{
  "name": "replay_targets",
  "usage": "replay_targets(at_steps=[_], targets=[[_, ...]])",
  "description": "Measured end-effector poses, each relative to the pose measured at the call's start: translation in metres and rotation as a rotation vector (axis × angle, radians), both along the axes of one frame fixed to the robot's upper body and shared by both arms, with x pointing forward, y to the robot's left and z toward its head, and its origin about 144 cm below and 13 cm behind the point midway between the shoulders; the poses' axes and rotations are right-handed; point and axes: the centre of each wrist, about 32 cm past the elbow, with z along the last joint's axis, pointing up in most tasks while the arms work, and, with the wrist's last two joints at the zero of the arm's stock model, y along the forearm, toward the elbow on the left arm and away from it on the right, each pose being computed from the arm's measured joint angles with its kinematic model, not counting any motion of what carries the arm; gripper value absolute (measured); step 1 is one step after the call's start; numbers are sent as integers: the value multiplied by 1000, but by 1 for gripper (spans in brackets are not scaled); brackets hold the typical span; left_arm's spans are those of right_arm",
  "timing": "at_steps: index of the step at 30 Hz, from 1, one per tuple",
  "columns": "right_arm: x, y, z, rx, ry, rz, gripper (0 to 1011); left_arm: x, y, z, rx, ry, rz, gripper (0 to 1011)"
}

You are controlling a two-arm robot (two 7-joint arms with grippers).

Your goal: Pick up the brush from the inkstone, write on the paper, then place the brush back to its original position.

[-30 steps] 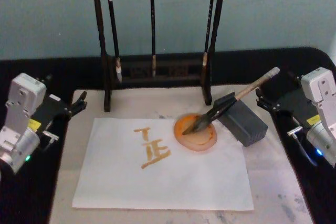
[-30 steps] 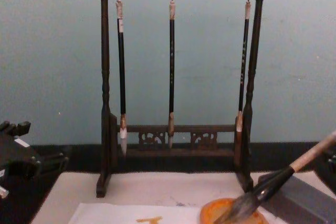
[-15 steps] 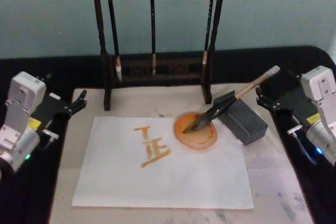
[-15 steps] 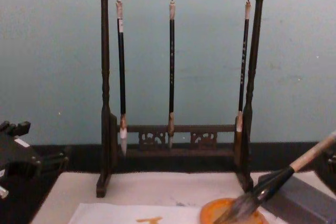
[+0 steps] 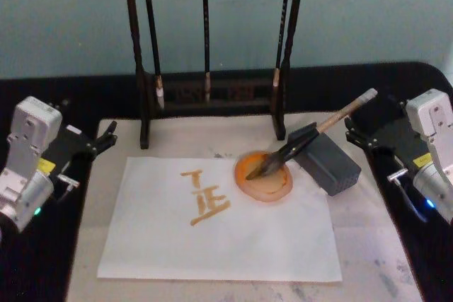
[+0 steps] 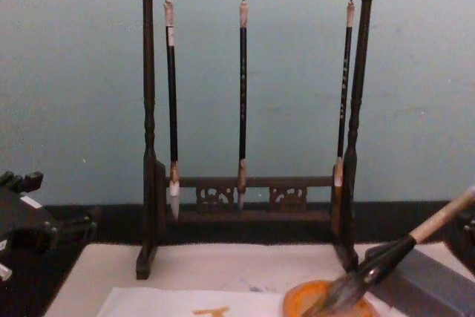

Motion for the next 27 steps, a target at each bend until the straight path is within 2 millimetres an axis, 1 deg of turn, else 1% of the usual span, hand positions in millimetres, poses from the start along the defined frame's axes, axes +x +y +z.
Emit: replay_targets(at_steps=[4, 11, 17, 23, 27], targets=[[-1, -1, 0, 17, 4, 2, 1000, 0, 0, 0, 0, 0, 0, 1010], [-3, -1, 1, 103, 33, 14, 1000, 0, 0, 0, 0, 0, 0, 1010], [-4, -1, 4, 263, 105, 19, 1000, 0, 0, 0, 0, 0, 0, 1010], [-4, -1, 8, 472, 200, 8, 1000, 0, 0, 0, 0, 0, 0, 1010], [-4, -2, 9, 569, 244, 0, 1000, 0, 0, 0, 0, 0, 0, 1010]])
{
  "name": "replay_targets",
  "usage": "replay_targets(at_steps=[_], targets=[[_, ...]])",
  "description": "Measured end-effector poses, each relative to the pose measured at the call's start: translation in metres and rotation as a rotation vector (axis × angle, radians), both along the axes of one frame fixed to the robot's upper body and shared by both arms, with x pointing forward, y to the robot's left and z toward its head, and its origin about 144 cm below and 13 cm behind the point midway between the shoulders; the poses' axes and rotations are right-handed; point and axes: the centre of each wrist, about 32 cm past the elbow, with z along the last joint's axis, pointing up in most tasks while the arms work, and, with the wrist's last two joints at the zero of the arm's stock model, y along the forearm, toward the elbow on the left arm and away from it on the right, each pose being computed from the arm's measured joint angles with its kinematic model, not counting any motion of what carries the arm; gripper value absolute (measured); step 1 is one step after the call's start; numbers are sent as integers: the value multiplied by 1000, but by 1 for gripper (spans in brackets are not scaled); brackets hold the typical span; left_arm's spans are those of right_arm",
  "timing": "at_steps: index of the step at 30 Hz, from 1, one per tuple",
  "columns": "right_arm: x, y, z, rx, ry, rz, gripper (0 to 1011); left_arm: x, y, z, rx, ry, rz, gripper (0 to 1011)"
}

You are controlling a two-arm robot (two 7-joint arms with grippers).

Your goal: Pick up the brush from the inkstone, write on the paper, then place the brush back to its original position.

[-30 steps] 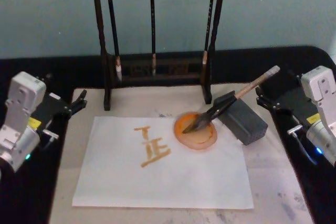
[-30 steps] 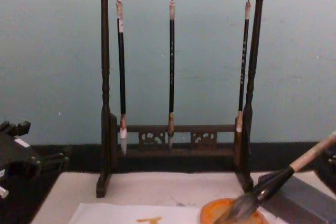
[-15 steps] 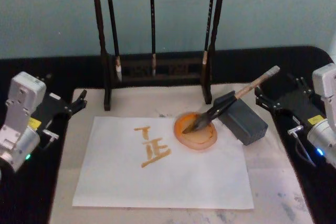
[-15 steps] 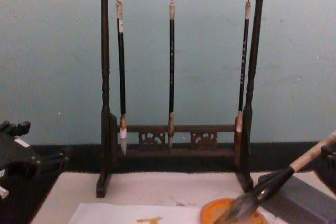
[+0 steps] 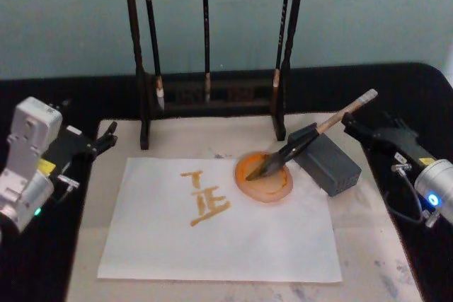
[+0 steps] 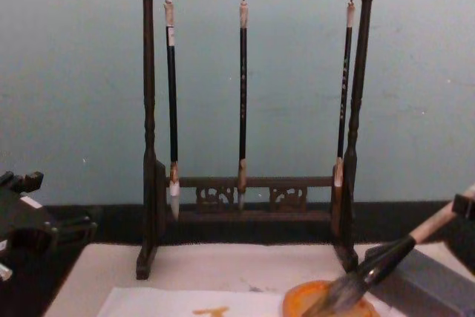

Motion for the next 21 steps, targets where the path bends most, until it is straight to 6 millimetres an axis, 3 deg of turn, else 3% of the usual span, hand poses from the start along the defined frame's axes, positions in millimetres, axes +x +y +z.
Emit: replay_targets(at_steps=[9, 21], targets=[[1, 1, -1, 252, 116, -18, 1000, 0, 0, 0, 0, 0, 0, 1010], [6, 10, -5, 422, 185, -37, 1000, 0, 0, 0, 0, 0, 0, 1010]])
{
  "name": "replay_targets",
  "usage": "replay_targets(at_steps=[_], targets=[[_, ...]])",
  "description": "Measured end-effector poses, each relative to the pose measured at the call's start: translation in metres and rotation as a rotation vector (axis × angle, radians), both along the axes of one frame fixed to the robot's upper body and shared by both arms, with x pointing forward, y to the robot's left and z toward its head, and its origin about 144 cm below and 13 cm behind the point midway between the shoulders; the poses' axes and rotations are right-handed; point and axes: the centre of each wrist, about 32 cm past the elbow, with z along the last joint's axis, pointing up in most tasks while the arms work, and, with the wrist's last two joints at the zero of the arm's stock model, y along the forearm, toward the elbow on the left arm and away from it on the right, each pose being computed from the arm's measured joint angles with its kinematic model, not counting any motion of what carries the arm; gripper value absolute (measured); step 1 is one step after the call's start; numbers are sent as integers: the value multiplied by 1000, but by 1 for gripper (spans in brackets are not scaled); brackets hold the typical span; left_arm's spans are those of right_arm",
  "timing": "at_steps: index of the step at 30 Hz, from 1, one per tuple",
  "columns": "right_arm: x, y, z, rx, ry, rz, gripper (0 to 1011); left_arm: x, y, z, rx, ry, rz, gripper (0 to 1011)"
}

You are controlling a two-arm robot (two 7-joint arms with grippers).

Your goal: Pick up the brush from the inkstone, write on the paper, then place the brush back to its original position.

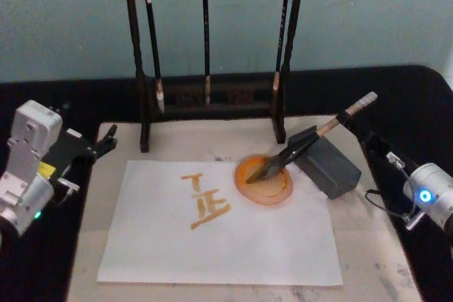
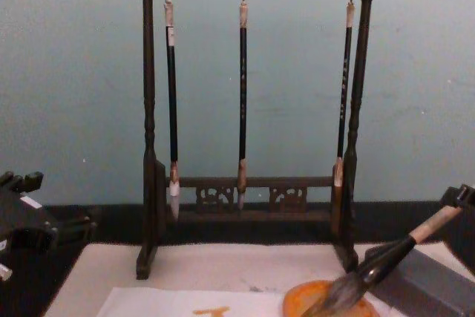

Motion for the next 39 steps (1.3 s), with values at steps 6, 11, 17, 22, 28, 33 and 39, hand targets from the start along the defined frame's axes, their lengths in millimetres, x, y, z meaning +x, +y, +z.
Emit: replay_targets(at_steps=[6, 11, 17, 22, 28, 33, 39], targets=[[3, 9, -1, 78, 22, -19, 1000, 0, 0, 0, 0, 0, 0, 1010], [5, 15, -2, 122, 34, -31, 1000, 0, 0, 0, 0, 0, 0, 1010], [5, 20, -3, 136, 45, -34, 1000, 0, 0, 0, 0, 0, 0, 1010], [6, 27, -4, 137, 52, -35, 1000, 0, 0, 0, 0, 0, 0, 1010], [4, 32, -3, 140, 52, -37, 1000, 0, 0, 0, 0, 0, 0, 1010], [3, 35, -3, 138, 53, -42, 1000, 0, 0, 0, 0, 0, 0, 1010], [2, 38, -3, 126, 54, -53, 1000, 0, 0, 0, 0, 0, 0, 1010]])
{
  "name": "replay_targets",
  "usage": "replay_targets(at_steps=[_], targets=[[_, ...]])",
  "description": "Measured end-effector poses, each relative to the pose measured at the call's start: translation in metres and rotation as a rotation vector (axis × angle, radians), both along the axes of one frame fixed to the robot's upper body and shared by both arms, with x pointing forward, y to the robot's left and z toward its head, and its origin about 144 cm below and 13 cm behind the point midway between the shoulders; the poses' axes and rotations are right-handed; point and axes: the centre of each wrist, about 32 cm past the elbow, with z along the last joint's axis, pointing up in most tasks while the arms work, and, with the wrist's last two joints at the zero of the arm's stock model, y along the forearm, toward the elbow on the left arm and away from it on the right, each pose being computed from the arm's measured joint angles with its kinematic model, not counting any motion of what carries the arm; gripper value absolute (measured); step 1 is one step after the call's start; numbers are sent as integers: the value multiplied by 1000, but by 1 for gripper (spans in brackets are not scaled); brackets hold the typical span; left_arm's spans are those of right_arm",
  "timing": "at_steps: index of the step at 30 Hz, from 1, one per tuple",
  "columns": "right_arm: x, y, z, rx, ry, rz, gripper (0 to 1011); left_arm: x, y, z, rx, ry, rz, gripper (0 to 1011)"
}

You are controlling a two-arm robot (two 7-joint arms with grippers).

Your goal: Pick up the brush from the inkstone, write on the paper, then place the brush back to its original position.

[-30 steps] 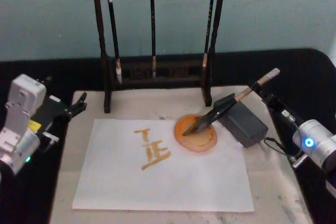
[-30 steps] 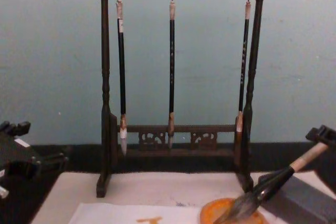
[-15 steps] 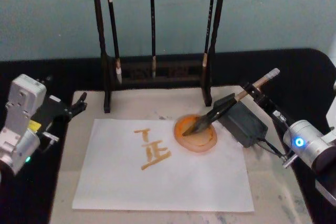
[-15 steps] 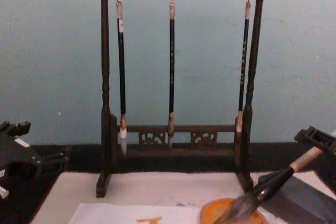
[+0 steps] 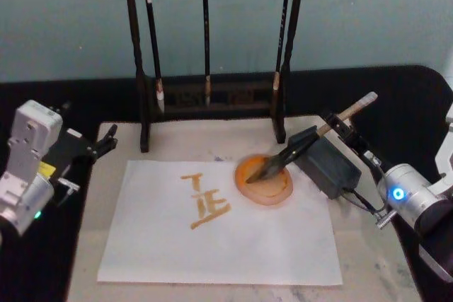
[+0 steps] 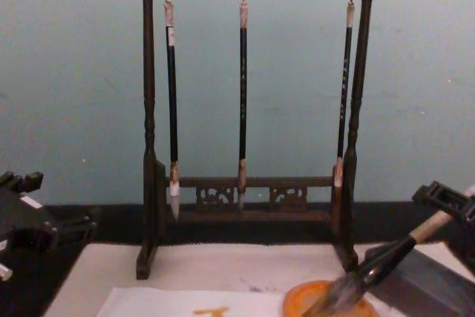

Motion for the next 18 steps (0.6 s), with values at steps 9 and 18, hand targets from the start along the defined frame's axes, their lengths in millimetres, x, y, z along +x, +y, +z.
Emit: replay_targets(at_steps=[9, 18], targets=[[-2, 2, 1, -12, -1, -13, 1000, 0, 0, 0, 0, 0, 0, 1010], [-4, -2, 2, -21, -2, -16, 1000, 0, 0, 0, 0, 0, 0, 1010]])
